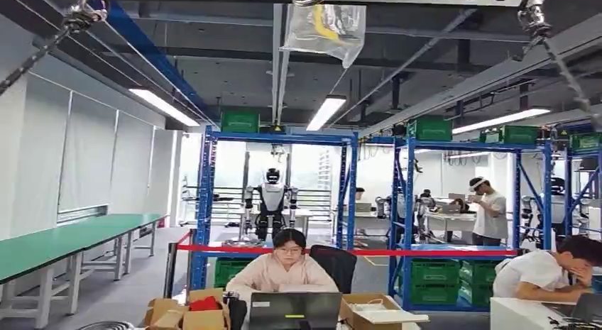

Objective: Take the parts from the cabinet and place them on the table.

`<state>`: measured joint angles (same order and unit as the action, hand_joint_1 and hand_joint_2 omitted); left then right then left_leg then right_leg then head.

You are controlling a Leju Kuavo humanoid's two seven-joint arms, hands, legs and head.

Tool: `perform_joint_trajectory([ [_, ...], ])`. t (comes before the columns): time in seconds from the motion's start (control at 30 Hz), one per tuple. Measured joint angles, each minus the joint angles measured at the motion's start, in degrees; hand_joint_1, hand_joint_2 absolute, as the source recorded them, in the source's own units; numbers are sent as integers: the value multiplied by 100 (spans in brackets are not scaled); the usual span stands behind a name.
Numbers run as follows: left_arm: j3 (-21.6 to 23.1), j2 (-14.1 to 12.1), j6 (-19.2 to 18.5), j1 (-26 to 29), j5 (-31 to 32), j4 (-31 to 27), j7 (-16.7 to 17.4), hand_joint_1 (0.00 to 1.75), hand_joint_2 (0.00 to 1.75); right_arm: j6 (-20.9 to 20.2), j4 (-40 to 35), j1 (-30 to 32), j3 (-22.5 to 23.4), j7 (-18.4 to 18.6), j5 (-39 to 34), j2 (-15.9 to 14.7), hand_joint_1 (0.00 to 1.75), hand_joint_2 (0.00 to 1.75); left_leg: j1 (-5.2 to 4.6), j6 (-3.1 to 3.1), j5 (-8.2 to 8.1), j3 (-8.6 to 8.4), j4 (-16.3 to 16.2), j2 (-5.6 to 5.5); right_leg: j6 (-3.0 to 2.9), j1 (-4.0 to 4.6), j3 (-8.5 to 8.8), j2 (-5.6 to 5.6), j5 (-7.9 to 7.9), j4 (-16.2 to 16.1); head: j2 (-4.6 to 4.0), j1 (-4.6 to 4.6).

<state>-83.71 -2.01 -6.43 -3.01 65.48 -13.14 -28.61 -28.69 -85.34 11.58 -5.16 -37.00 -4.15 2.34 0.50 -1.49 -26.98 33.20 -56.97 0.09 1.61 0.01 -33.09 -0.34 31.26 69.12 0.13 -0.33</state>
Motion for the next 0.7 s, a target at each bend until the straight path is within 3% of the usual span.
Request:
perform_joint_trajectory([
  [0.03,-13,9,0,3,0,0,-2,0,0,190,234,-25,-2,43,109,-17,0,0,-3,11,62,56,0,-2,-45,15,364,14,-47,-507,0,0],
  [0.07,-15,30,2,9,4,0,-6,0,0,413,541,-58,-2,69,233,-26,0,0,-6,34,102,82,0,-5,-104,46,786,43,41,-1061,2,2],
  [0.1,-17,35,9,14,15,0,-15,0,0,612,890,-123,-2,96,340,-28,0,0,-15,64,148,104,-8,-3,-145,81,1082,44,111,-1593,0,4],
  [0.13,-20,46,9,19,28,0,-22,0,0,756,1266,-199,-4,122,415,-33,0,0,4,109,228,136,-3,2,-147,94,1095,51,144,-1671,0,2],
  [0.2,-22,52,9,12,57,0,-28,0,0,882,1859,-244,-4,66,435,-33,0,0,39,176,343,209,8,0,-191,141,1025,46,68,-1691,0,4],
  [0.23,-26,52,9,19,61,0,-33,0,0,937,2232,-346,-4,-14,439,-33,0,0,63,186,247,255,-31,-13,-258,84,982,14,-24,-1749,0,2],
  [0.3,-24,77,-4,41,90,0,-37,0,0,1112,3043,-577,4,-42,513,-33,0,0,50,179,-400,372,-450,-18,-354,110,817,3,-143,-1707,0,4],
  [0.33,-24,79,-18,32,120,0,-46,0,0,1199,3474,-688,11,-64,535,-33,0,0,49,186,-756,463,-889,-17,-361,123,718,-1,-191,-1661,0,4],
  [0.37,-24,79,-22,19,138,0,-52,0,0,1261,3971,-831,33,-70,524,-33,0,0,49,197,-974,547,-1335,-17,-369,131,605,-16,-231,-1602,0,2],
  [0.4,-24,79,-35,15,164,0,-61,0,0,1333,4432,-950,88,-31,507,-33,0,0,49,207,-1002,580,-1654,-17,-366,134,494,-26,-265,-1539,0,2],
  [0.43,-24,79,-37,4,186,0,-63,0,0,1422,4936,-1040,166,30,498,-33,0,0,51,217,-868,520,-1769,-16,-355,134,362,-42,-297,-1465,0,2],
  [0.47,-24,76,-39,-1,192,0,-63,0,0,1523,5275,-1088,223,120,496,-33,0,0,57,224,-666,377,-1653,-16,-343,132,244,-55,-324,-1392,0,2],
  [0.5,-22,76,-42,0,214,0,-66,0,0,1661,5653,-1131,289,265,502,-39,0,0,65,226,-462,136,-1348,-15,-324,127,118,-58,-348,-1308,0,2],
  [0.53,-17,72,-44,0,225,0,-66,0,0,1803,5929,-1157,334,377,515,-48,0,0,67,228,-374,-165,-933,-16,-303,124,10,-58,-367,-1229,0,4],
  [0.57,-17,70,-44,-8,230,0,-66,0,0,1917,6146,-1167,378,509,507,-52,0,0,66,221,-459,-472,-521,-16,-286,128,-84,-59,-375,-1145,0,2],
  [0.6,-17,65,-44,-22,234,0,-63,0,0,2006,6360,-1186,431,748,456,-59,0,0,41,185,-578,-673,-107,-20,-264,154,-182,-69,-385,-1066,0,4],
  [0.7,-15,61,-48,-20,243,0,-48,0,0,2297,6859,-1186,590,1309,432,-59,0,0,9,132,-589,-619,-59,-19,-167,139,-265,-59,-549,-1048,0,4],
])
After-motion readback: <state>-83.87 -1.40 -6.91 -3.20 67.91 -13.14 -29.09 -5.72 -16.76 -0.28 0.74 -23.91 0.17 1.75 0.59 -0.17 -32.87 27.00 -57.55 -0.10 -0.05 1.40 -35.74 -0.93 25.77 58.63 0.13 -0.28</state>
